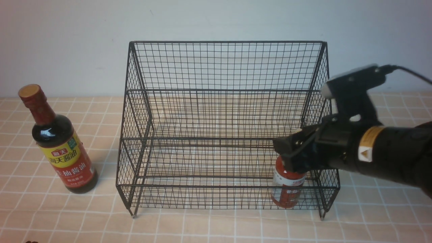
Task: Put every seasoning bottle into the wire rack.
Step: Use the right arm to put the condiment bottle back on the shelf, then use the left arm to grab the condiment bottle closest to it
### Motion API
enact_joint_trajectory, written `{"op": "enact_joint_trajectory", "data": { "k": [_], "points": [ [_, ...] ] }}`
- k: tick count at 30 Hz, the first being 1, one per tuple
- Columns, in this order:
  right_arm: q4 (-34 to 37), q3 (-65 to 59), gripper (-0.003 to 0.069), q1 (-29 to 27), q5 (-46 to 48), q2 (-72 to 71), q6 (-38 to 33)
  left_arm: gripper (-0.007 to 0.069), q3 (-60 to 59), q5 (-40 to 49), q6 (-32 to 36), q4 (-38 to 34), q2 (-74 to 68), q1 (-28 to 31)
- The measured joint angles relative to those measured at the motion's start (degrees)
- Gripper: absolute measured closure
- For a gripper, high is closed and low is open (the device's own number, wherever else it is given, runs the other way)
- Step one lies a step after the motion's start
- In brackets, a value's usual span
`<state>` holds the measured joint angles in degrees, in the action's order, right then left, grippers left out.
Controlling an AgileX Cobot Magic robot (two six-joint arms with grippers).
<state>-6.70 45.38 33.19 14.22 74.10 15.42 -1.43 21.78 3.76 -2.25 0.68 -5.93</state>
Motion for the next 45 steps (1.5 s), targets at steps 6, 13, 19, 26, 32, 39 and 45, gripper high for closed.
{"op": "enact_joint_trajectory", "data": {
  "k": [6,13,19,26,32,39,45],
  "points": [
    [1.96,0.14,0.0169,0.00,9.29,-14.51,0.21,0.0631,0.00,0.00,0.00,0.00,0.00,0.00],
    [4.31,0.54,0.0469,0.00,25.66,-34.76,0.21,0.0631,0.00,0.00,0.00,0.00,0.00,0.00],
    [4.48,0.58,0.0663,0.00,27.52,-49.67,0.26,0.0631,0.00,0.00,0.00,0.00,0.00,0.00],
    [5.21,0.65,0.0671,0.00,27.73,-58.05,-0.24,0.0631,0.00,0.00,0.00,0.00,0.00,0.00],
    [4.72,0.65,0.0672,0.00,27.70,-59.70,-4.08,0.0631,0.00,0.00,0.00,0.00,0.00,0.00],
    [4.93,-6.84,0.0672,-7.78,20.98,-61.20,-10.81,0.0631,0.00,0.00,0.00,0.00,0.00,0.00],
    [5.16,-23.90,0.0672,-24.04,11.72,-63.77,-11.21,0.0631,0.00,0.00,0.00,0.00,0.00,0.00]
  ]
}}
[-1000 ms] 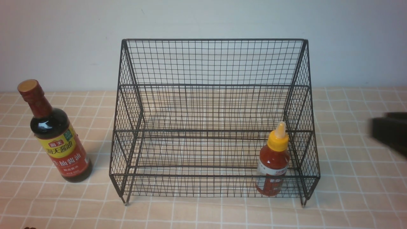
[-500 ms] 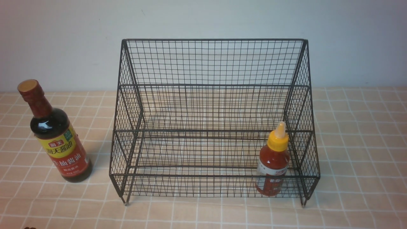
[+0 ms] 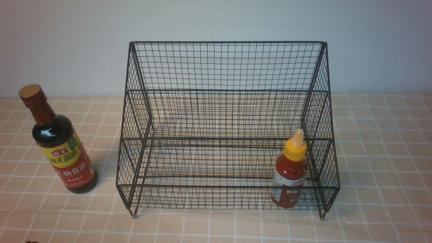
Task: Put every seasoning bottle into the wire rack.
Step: Use the left arm to grab the condiment bottle closest to it
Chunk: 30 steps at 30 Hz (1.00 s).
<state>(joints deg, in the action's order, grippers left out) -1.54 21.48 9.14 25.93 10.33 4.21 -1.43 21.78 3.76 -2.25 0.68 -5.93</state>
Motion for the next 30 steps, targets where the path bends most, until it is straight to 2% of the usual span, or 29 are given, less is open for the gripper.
{"op": "enact_joint_trajectory", "data": {
  "k": [3,8,30],
  "points": [
    [0.00,-10.57,0.0672,-6.37,-2.91,-2.50,0.00,0.0631,0.00,0.00,0.00,0.00,0.00,0.00],
    [0.00,-21.30,0.0672,-9.88,-3.59,-8.94,0.00,0.0631,0.00,0.00,0.00,0.00,0.00,0.00],
    [-0.23,-22.62,0.0672,-10.31,-4.29,-10.98,-0.24,0.0631,0.00,0.00,0.00,-0.02,0.00,0.00]
  ]
}}
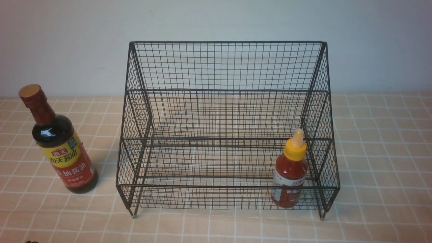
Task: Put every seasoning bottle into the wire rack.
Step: Use the left arm to grab the condiment bottle closest to it
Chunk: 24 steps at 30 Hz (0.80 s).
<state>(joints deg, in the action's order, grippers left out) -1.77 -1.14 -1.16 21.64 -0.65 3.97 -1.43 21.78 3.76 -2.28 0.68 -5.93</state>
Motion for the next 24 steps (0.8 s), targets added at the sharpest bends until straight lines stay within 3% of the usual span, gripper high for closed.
{"op": "enact_joint_trajectory", "data": {
  "k": [17,24],
  "points": [
    [0.00,0.00,0.0672,0.00,0.00,0.00,-0.14,0.0631,-0.21,-2.32,-0.13,-0.74,0.00,0.00],
    [0.00,0.00,0.0672,0.00,0.00,0.00,-0.14,0.0631,-0.39,-24.63,-1.49,-7.42,0.00,0.00]
  ]
}}
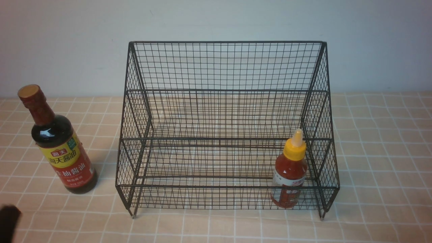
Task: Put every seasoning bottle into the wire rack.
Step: Use the left arm to grab the condiment bottle closest to it
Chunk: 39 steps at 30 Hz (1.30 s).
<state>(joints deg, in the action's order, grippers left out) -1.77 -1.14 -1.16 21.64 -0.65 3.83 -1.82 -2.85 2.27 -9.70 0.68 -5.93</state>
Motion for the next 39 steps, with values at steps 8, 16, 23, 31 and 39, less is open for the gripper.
{"op": "enact_joint_trajectory", "data": {
  "k": [8,16,23,31,39],
  "points": [
    [0.00,0.00,0.0672,0.00,0.00,0.00,0.00,0.0631,2.03,-23.75,0.74,-1.35,-6.54,0.00],
    [0.00,0.00,0.0672,0.00,0.00,0.00,-0.07,0.0553,14.01,-22.87,1.84,-1.60,-29.62,0.00],
    [0.00,0.00,0.0672,0.00,0.00,0.00,-0.07,0.0286,22.01,-23.46,4.36,-5.40,-46.52,0.00],
    [0.00,0.00,0.0672,0.00,0.00,0.00,-0.07,0.0107,29.23,-27.56,10.15,-14.78,-60.02,0.00],
    [0.00,0.00,0.0672,0.00,0.00,0.00,0.84,0.0103,31.24,-31.08,14.87,-20.09,-70.99,0.00]
  ]
}}
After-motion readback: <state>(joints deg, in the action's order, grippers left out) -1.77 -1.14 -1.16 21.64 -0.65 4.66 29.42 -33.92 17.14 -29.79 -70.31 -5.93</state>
